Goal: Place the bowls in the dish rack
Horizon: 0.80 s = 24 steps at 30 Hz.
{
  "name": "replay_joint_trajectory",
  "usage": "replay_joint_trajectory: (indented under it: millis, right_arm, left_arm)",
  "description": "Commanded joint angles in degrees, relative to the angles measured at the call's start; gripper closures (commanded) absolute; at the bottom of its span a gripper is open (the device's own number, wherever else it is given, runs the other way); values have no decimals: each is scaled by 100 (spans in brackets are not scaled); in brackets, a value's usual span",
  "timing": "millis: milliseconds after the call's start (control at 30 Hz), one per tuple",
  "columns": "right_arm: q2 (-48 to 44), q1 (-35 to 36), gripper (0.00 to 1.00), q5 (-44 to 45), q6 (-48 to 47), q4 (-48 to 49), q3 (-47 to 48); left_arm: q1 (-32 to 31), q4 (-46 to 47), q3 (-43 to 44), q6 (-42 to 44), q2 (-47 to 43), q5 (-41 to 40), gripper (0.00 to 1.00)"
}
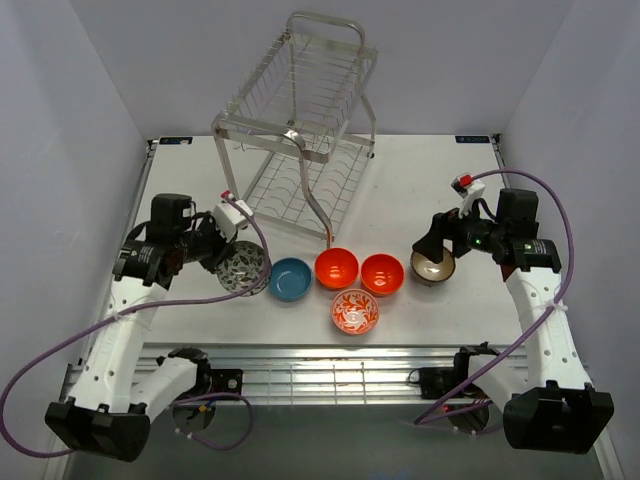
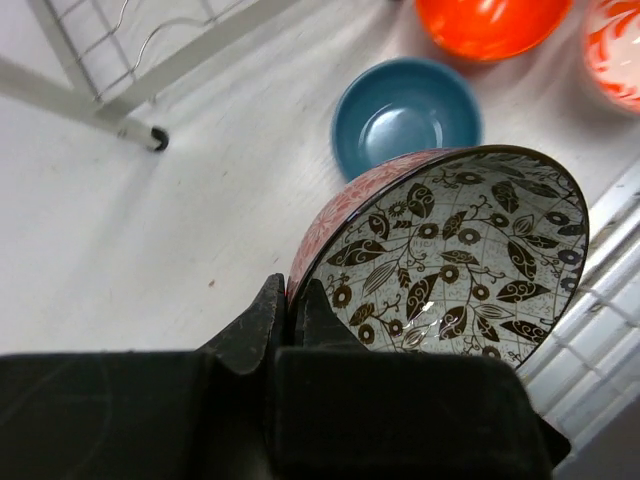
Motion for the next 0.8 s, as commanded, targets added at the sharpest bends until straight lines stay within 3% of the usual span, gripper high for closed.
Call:
replay_joint_trajectory:
  millis: [0, 133, 233, 300, 533, 767]
  right_arm:
    - [-35, 11, 10, -594, 94, 122, 188]
    - [17, 11, 10, -657, 146, 105, 417]
    - [53, 11, 10, -595, 111, 17, 619]
    - [27, 2, 10, -542, 50, -62, 715]
    - [-254, -138, 10, 11, 155, -62, 558]
    - [-474, -208, 4, 706, 313, 332, 181]
  left_arm:
    - [-1119, -240, 674, -541, 299, 291, 100]
    - [-2941, -29, 1333, -1333, 1037, -779, 100]
    - [-3277, 129, 2141, -1694, 1977, -957, 100]
    - [-3767, 173, 2955, -1878, 2817, -1553, 100]
    - [-4543, 419, 4996, -2617, 4893, -2925, 100]
    - [-4649, 631, 6299, -2811, 5933, -3191, 100]
